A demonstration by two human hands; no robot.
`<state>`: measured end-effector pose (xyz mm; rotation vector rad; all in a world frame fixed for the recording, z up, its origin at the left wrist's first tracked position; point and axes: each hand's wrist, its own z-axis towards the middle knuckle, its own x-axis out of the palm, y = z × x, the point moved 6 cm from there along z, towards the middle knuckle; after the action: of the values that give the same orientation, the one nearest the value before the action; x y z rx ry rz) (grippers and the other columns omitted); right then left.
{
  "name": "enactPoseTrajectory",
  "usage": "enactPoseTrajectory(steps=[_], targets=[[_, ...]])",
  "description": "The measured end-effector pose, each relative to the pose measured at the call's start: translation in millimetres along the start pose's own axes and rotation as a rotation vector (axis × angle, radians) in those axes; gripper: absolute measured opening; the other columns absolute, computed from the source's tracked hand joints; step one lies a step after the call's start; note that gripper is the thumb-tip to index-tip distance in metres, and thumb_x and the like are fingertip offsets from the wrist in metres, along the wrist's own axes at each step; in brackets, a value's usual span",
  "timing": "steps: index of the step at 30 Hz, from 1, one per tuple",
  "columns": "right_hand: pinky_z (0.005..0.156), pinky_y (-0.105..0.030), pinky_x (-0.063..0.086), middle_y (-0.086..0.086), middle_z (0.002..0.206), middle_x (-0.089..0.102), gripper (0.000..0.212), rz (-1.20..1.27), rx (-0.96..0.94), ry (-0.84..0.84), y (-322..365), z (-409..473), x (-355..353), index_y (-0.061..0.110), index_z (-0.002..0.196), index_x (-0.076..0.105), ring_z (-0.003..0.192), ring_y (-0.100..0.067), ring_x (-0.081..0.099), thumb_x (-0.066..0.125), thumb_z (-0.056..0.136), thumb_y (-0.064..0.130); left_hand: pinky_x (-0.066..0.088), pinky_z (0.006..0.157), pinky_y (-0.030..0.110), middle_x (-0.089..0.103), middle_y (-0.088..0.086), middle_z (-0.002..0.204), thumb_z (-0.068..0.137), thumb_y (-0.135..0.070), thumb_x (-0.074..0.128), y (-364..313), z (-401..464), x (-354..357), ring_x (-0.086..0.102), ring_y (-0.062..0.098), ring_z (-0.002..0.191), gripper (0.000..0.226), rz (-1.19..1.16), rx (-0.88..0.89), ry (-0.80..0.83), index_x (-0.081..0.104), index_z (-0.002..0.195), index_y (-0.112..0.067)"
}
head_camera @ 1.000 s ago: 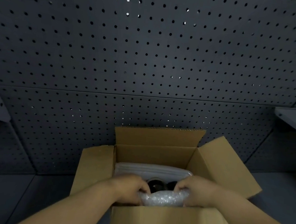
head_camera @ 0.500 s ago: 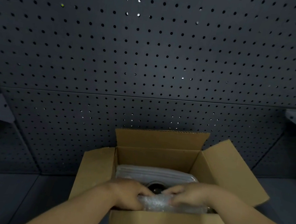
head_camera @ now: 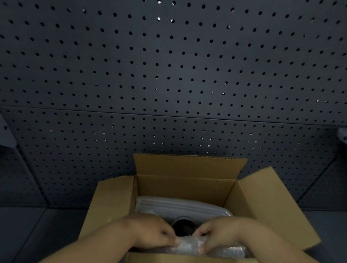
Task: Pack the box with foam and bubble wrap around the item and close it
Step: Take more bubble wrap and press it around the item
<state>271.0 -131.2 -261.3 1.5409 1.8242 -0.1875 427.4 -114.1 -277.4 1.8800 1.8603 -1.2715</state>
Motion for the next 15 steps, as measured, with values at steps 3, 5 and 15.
enactPoseTrajectory(steps=[3, 5, 15], targets=[[0.105, -0.026, 0.032, 0.007, 0.145, 0.045, 0.051, -0.047, 0.016, 0.073, -2.5, -6.3, 1.2, 0.032, 0.14, 0.045, 0.131, -0.015, 0.043, 0.058, 0.091, 0.026, 0.043, 0.102, 0.036, 0.061, -0.011, 0.126, 0.082, -0.068, 0.042, 2.4, 1.1, 1.0, 0.054, 0.011, 0.115, 0.049, 0.05, 0.018, -0.008, 0.063, 0.116, -0.039], [0.107, -0.027, 0.031, 0.007, 0.147, 0.043, 0.053, -0.066, 0.039, 0.111, -8.4, -10.1, 0.9, 0.032, 0.141, 0.043, 0.133, -0.016, 0.041, 0.059, 0.091, 0.025, 0.045, 0.099, 0.036, 0.062, -0.007, 0.121, 0.08, -0.068, 0.043, 2.8, 2.2, 1.6, 0.056, 0.013, 0.112, 0.05, 0.094, 0.044, -0.02, 0.065, 0.113, -0.036], [0.095, -0.021, 0.037, 0.003, 0.143, 0.048, 0.054, -0.15, 0.058, -0.032, -10.4, -2.2, 7.7, 0.022, 0.137, 0.049, 0.128, -0.018, 0.047, 0.066, 0.087, 0.027, 0.042, 0.088, 0.031, 0.057, -0.005, 0.126, 0.091, -0.056, 0.049, -8.0, -1.9, 3.5, 0.054, 0.017, 0.114, 0.043, 0.257, 0.091, -0.02, 0.062, 0.121, -0.028]])
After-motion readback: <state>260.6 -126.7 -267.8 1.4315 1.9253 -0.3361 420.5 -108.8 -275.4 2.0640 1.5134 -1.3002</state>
